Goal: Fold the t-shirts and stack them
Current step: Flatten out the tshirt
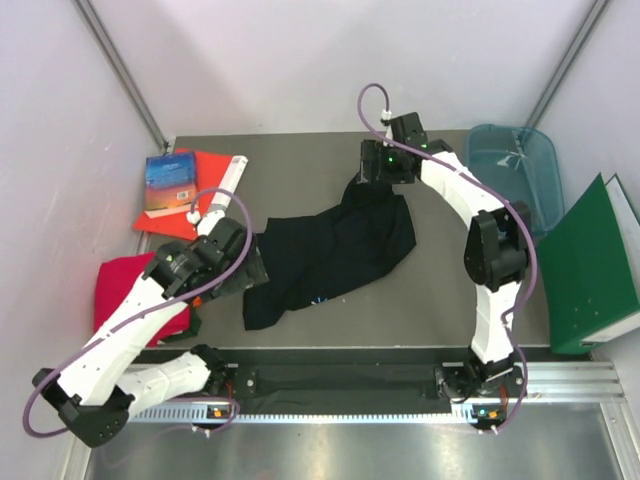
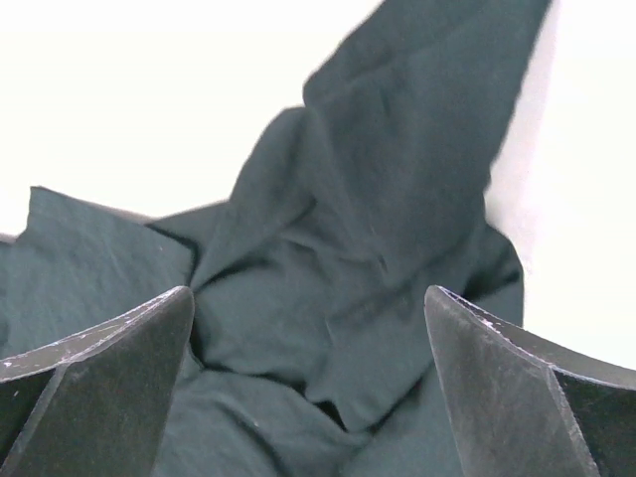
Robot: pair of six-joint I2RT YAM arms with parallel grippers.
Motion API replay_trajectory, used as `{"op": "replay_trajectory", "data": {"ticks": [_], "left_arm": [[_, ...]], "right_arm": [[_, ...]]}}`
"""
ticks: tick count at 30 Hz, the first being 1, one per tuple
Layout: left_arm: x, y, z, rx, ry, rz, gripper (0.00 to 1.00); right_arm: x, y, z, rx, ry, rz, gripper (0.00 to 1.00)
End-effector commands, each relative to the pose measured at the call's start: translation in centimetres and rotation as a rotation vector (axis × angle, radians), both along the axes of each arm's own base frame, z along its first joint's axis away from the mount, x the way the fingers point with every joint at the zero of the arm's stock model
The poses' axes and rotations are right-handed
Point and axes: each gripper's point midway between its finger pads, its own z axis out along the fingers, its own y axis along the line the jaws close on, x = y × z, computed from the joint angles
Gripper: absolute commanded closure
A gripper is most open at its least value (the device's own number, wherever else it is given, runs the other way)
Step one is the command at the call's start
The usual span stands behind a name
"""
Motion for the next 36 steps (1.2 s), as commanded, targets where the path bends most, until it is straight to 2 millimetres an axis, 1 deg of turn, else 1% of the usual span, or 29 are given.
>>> {"op": "replay_trajectory", "data": {"ticks": [1,2,4,5,6,7,8,10,11,13,14,18,19,20,22,23,24,25,26,27,28,29,30,31,32,33,34,35,36], "left_arm": [[4.8,-1.3,0.5,0.109,-0.105,-0.108,0.01],[5.8,-2.0,-1.2,0.158,-0.051,-0.129,0.01],[7.7,-2.7,-2.5,0.211,-0.034,-0.126,0.01],[8.7,-3.5,-4.0,0.243,0.007,-0.146,0.01],[9.4,-3.7,-4.6,0.266,0.016,-0.151,0.01],[10.5,-4.4,-5.0,0.265,0.001,-0.157,0.01],[11.5,-4.5,-6.1,0.282,0.023,-0.151,0.01],[12.7,-5.0,-7.0,0.251,0.039,-0.159,0.02],[14.1,-4.7,-7.5,0.229,0.036,-0.128,0.04],[15.1,-4.6,-8.0,0.196,0.037,-0.127,0.05],[16.2,-4.0,-8.6,0.191,0.038,-0.107,0.07],[18.6,-2.9,-9.7,0.174,0.047,-0.105,0.08],[19.2,-3.1,-9.9,0.160,0.041,-0.110,0.09],[19.8,-3.1,-10.6,0.132,0.056,-0.114,0.09],[21.3,-3.7,-10.7,0.095,0.030,-0.129,0.11],[21.8,-3.8,-11.4,0.084,0.044,-0.129,0.11],[22.1,-3.9,-11.6,0.079,0.049,-0.129,0.12],[23.1,-4.2,-11.1,0.068,0.033,-0.127,0.12],[23.4,-4.2,-12.0,0.068,0.058,-0.127,0.12],[23.7,-4.5,-12.2,0.056,0.064,-0.129,0.15],[24.5,-4.7,-11.8,0.051,0.053,-0.127,0.16],[24.8,-4.7,-12.6,0.055,0.068,-0.124,0.19],[25.3,-4.9,-12.6,0.050,0.063,-0.122,0.24],[26.0,-5.1,-12.4,0.044,0.043,-0.124,0.38],[26.4,-5.0,-13.0,0.046,0.050,-0.115,0.44],[26.8,-5.1,-13.2,0.045,0.049,-0.117,0.47],[27.3,-5.1,-13.0,0.046,0.045,-0.114,0.44],[27.4,-4.9,-14.1,0.057,0.074,-0.110,0.43],[27.6,-4.8,-14.5,0.061,0.087,-0.107,0.41]], "right_arm": [[0.8,1.7,1.0,0.046,-0.014,0.038,0.00],[0.9,1.9,0.7,0.052,-0.010,0.043,0.00],[0.7,2.8,0.7,0.090,0.001,0.072,0.00],[0.8,3.1,0.5,0.106,0.008,0.078,0.00],[0.4,3.8,0.5,0.128,0.020,0.101,0.00],[0.4,4.1,0.5,0.135,0.022,0.109,0.01],[0.2,4.2,0.6,0.135,0.024,0.113,0.01],[0.1,4.2,0.6,0.129,0.020,0.118,0.00],[0.0,4.1,1.0,0.128,0.017,0.120,0.00],[-0.3,3.9,0.9,0.116,0.016,0.125,0.00],[-0.5,3.7,1.1,0.110,0.014,0.130,0.00],[-1.1,3.2,0.7,0.087,0.019,0.141,0.01],[-1.2,3.0,0.3,0.082,0.028,0.138,0.00],[-1.3,2.9,0.1,0.081,0.032,0.138,0.00],[-1.8,3.2,-0.2,0.098,0.045,0.151,0.00],[-1.9,3.5,-0.4,0.112,0.052,0.157,0.01],[-2.2,3.9,-0.5,0.135,0.066,0.171,0.01],[-2.5,4.2,-0.7,0.143,0.074,0.182,0.02],[-2.7,4.6,-1.2,0.150,0.090,0.192,0.02],[-2.9,4.9,-1.4,0.155,0.096,0.205,0.03],[-3.1,5.2,-1.6,0.153,0.104,0.213,0.03],[-3.2,5.2,-2.0,0.151,0.114,0.215,0.04],[-3.4,5.5,-2.1,0.157,0.121,0.223,0.04],[-3.6,5.5,-2.4,0.158,0.131,0.226,0.04],[-3.8,5.6,-2.5,0.160,0.134,0.229,0.04],[-3.9,5.6,-2.5,0.162,0.136,0.230,0.04],[-4.0,5.6,-2.7,0.161,0.141,0.232,0.04],[-4.2,5.5,-2.8,0.160,0.145,0.234,0.04],[-4.3,5.5,-2.9,0.157,0.147,0.239,0.04]]}}
